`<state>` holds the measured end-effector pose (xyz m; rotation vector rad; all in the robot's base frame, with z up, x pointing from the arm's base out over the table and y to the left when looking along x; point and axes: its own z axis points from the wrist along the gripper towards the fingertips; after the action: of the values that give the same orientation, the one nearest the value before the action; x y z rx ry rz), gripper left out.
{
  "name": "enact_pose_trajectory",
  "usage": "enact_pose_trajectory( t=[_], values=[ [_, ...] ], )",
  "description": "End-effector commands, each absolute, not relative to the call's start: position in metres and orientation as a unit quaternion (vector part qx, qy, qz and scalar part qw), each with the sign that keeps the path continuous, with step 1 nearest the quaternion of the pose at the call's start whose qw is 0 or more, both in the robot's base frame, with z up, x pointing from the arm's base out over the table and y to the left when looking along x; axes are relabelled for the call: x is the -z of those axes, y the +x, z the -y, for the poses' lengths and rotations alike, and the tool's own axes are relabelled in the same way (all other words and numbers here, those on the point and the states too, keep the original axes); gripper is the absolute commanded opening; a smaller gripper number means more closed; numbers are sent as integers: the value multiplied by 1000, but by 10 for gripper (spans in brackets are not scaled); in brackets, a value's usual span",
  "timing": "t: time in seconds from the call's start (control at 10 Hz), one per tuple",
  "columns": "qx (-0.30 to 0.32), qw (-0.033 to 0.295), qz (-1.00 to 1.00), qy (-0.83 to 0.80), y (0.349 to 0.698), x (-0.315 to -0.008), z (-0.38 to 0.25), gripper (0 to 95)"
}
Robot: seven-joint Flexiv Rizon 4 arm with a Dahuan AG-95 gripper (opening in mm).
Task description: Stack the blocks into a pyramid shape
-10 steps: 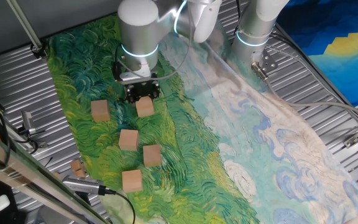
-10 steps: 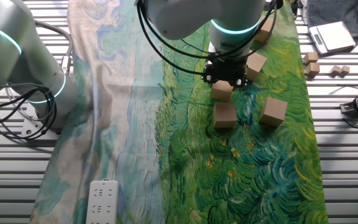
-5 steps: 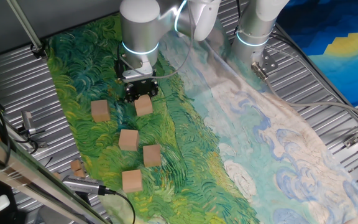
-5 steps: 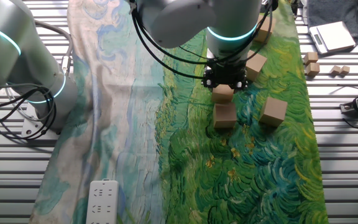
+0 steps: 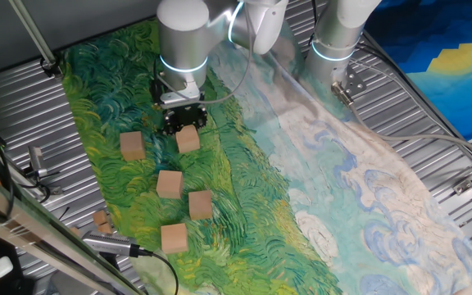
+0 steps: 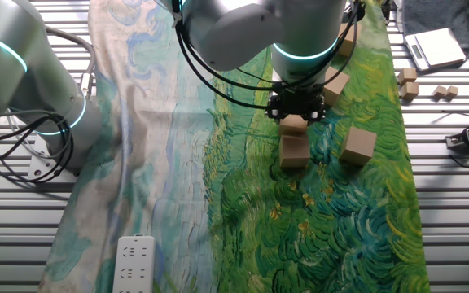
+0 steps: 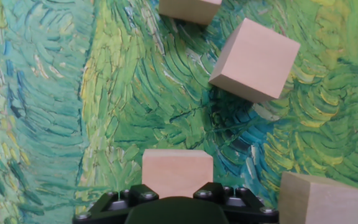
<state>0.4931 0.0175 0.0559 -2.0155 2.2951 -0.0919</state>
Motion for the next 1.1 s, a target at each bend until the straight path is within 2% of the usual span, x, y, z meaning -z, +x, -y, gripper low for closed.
enact_pose_trajectory(
  t=[0.1,1.1],
  values=[
    [30,43,-750,-659,494,-54,-17,0],
    [31,46,-746,-664,494,-44,-16,0]
  ],
)
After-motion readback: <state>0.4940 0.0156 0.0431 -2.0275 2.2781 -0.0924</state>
